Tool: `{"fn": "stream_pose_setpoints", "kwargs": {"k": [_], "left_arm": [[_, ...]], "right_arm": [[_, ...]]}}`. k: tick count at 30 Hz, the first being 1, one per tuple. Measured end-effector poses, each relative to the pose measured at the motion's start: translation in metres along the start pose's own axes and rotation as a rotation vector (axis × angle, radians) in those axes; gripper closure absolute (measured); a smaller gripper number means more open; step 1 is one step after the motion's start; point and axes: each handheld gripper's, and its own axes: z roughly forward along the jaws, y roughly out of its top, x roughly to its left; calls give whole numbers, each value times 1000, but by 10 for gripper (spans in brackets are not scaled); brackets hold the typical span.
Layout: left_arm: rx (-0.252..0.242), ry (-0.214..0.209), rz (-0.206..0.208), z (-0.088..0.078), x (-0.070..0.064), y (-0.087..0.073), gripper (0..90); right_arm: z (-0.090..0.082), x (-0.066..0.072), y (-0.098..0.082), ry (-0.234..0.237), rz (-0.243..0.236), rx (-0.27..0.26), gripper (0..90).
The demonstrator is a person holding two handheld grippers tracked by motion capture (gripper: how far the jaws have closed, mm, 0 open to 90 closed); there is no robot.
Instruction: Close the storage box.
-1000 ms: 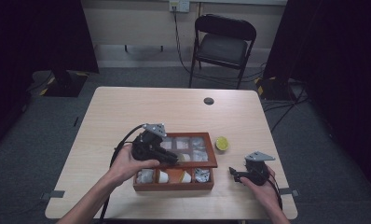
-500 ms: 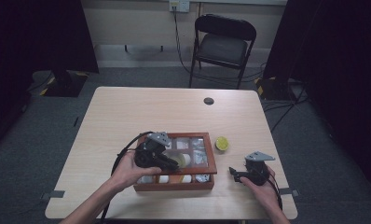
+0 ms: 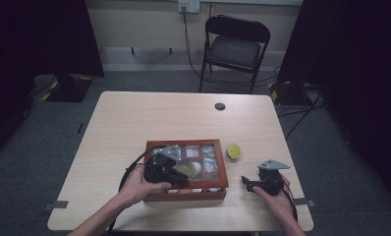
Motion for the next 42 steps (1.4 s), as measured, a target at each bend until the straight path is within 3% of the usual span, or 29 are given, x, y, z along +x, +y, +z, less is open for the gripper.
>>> {"fn": "stream_pose_setpoints", "kwargs": {"k": [16, 26, 30, 32, 42], "left_arm": [[48, 6, 0, 19, 0, -10, 822], [5, 7, -28, 18, 0, -16, 813], [-35, 18, -20, 15, -1, -15, 707], [-61, 9, -37, 12, 0, -15, 622], [-94, 103, -88, -6, 6, -24, 404]], "right_arm": [[0, 0, 0, -3, 2, 0, 171], [0, 0, 0, -3, 2, 0, 171], [0, 0, 0, -3, 2, 0, 171], [0, 0, 0, -3, 2, 0, 170], [0, 0, 0, -3, 3, 0, 170]]}}
